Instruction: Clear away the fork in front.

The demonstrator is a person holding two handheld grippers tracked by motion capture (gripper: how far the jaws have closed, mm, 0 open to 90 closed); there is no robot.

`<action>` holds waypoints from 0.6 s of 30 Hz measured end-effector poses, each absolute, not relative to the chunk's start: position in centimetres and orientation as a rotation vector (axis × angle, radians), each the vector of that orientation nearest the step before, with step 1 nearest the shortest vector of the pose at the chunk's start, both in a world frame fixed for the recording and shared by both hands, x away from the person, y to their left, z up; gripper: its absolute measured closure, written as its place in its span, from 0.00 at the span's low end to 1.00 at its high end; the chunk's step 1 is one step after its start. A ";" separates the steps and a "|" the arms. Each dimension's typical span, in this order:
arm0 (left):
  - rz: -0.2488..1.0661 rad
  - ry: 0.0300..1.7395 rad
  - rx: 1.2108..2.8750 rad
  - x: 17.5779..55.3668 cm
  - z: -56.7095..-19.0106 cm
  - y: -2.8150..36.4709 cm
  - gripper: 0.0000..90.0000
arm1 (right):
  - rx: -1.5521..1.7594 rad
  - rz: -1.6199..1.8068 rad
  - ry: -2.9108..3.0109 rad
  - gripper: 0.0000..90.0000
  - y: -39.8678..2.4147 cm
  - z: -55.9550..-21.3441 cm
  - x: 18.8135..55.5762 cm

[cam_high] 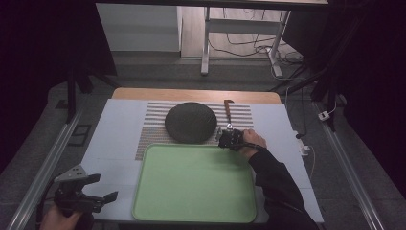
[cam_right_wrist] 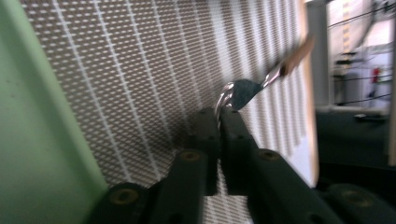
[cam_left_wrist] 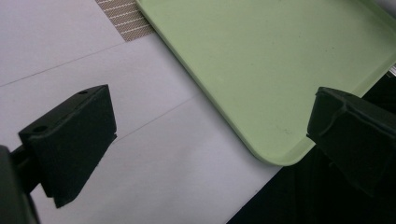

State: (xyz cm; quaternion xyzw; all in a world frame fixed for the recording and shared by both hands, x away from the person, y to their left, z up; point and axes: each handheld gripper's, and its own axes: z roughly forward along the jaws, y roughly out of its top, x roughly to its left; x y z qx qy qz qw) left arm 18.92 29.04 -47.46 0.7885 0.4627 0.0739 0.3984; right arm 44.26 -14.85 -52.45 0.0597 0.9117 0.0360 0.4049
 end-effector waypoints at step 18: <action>0.203 1.165 1.992 18.8 -47.4 29.0 0.00 | 0.281 0.310 2.273 1.00 -15.9 -48.8 42.8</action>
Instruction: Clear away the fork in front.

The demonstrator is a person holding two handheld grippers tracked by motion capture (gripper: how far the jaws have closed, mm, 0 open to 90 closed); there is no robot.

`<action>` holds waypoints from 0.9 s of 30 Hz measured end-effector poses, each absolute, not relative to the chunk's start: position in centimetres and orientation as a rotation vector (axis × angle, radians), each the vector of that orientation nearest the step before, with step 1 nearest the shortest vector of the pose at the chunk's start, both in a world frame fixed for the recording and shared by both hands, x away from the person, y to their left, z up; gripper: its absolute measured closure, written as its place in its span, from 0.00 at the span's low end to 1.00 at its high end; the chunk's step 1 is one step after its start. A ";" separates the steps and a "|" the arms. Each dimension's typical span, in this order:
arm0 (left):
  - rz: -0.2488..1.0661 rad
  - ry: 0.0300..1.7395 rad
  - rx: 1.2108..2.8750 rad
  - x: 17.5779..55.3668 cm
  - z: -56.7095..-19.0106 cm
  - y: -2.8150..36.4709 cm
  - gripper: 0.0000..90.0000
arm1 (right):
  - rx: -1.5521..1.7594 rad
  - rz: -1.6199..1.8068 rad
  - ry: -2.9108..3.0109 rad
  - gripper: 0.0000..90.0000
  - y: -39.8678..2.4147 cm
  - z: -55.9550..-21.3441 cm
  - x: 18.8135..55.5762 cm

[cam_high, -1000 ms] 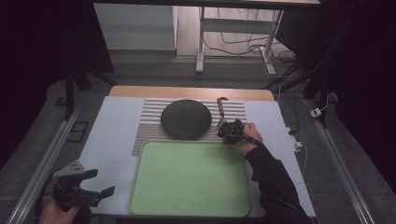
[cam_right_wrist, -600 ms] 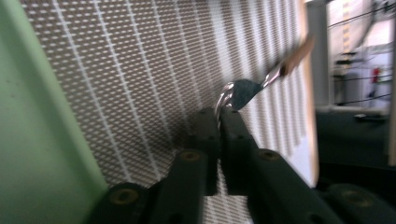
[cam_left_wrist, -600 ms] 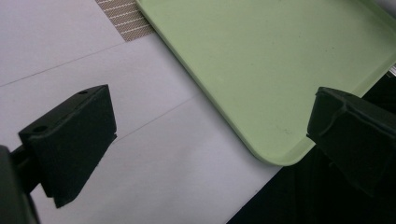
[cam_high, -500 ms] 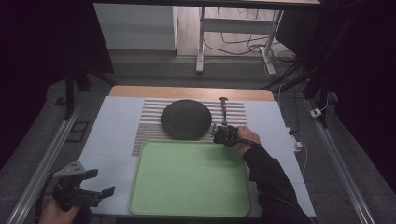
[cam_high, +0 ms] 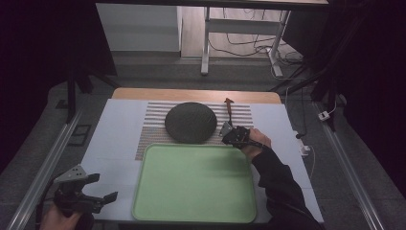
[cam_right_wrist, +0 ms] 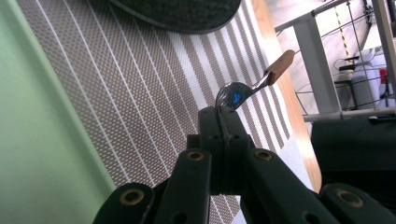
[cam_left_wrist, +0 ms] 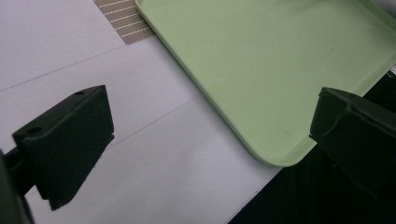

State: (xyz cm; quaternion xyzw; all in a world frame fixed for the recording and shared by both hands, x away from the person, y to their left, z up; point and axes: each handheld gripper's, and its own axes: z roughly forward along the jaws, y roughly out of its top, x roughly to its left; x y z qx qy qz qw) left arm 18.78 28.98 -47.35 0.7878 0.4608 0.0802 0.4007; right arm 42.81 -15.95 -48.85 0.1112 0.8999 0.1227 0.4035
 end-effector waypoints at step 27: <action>0.166 1.102 1.965 19.1 -47.2 28.6 0.00 | 0.591 0.880 2.313 1.00 -20.5 -43.5 38.8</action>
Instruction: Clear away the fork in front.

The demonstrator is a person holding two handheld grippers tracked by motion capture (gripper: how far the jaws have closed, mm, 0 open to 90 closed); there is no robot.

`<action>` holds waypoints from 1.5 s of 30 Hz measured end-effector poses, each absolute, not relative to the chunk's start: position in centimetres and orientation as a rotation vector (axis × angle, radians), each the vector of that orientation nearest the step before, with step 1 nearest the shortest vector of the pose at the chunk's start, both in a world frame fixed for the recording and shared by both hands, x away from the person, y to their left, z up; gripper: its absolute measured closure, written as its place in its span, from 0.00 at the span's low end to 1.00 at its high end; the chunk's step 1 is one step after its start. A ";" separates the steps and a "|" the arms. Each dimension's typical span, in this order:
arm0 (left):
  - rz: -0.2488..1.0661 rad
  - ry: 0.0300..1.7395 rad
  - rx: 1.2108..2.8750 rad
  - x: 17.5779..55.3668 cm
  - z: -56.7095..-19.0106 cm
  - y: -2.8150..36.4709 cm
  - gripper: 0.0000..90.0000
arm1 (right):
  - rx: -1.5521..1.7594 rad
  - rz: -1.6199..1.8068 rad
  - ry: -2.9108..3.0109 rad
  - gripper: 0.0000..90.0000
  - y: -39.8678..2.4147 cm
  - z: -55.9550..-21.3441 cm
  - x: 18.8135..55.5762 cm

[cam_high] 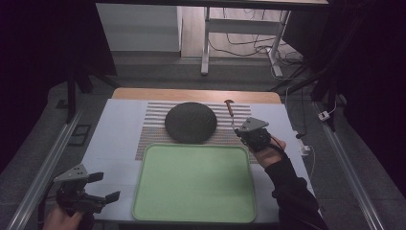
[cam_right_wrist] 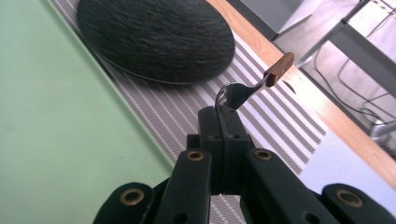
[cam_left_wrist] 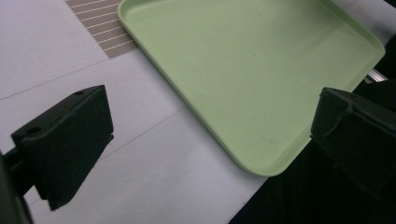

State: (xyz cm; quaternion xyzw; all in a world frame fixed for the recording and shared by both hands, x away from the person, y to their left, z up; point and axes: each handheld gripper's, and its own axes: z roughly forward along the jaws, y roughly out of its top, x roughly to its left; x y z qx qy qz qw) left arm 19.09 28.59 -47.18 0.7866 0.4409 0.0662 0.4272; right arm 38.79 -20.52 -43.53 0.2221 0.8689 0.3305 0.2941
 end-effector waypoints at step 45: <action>0.104 0.852 2.076 25.2 -45.9 22.6 0.00 | 0.530 1.462 2.543 1.00 -22.5 -42.2 29.0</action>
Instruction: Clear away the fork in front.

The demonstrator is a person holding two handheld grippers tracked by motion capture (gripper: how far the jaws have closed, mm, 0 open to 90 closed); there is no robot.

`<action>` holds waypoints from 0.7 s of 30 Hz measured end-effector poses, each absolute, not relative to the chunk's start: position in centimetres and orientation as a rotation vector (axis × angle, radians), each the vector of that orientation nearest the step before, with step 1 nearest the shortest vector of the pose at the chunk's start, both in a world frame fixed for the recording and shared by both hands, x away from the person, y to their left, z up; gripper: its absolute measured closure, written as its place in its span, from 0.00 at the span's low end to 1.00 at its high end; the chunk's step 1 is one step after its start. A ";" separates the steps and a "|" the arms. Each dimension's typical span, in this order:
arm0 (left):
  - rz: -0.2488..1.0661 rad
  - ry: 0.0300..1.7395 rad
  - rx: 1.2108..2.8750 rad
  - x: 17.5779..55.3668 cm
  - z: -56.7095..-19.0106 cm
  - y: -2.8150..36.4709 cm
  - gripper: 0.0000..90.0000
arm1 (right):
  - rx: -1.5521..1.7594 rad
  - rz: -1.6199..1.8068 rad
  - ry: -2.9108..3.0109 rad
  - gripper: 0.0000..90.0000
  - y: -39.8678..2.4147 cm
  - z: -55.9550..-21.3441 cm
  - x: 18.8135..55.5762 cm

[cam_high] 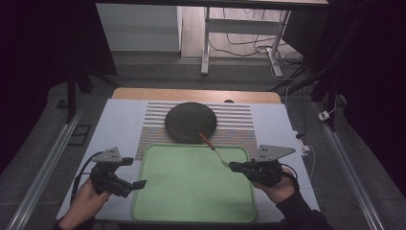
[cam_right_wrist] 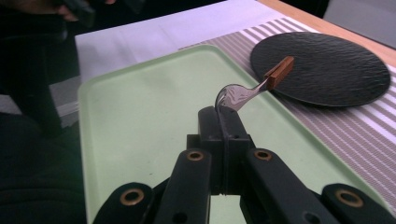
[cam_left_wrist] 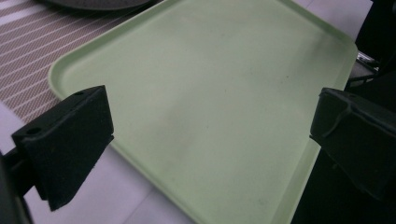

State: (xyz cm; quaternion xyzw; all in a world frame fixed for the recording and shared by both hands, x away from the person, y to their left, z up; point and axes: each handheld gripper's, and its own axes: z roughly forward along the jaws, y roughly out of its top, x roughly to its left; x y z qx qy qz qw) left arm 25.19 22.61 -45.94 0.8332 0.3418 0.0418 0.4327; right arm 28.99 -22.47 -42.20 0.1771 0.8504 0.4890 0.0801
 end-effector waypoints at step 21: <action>0.083 0.512 2.293 29.1 -45.4 15.2 0.01 | 0.216 1.621 2.750 1.00 -20.0 -42.8 26.2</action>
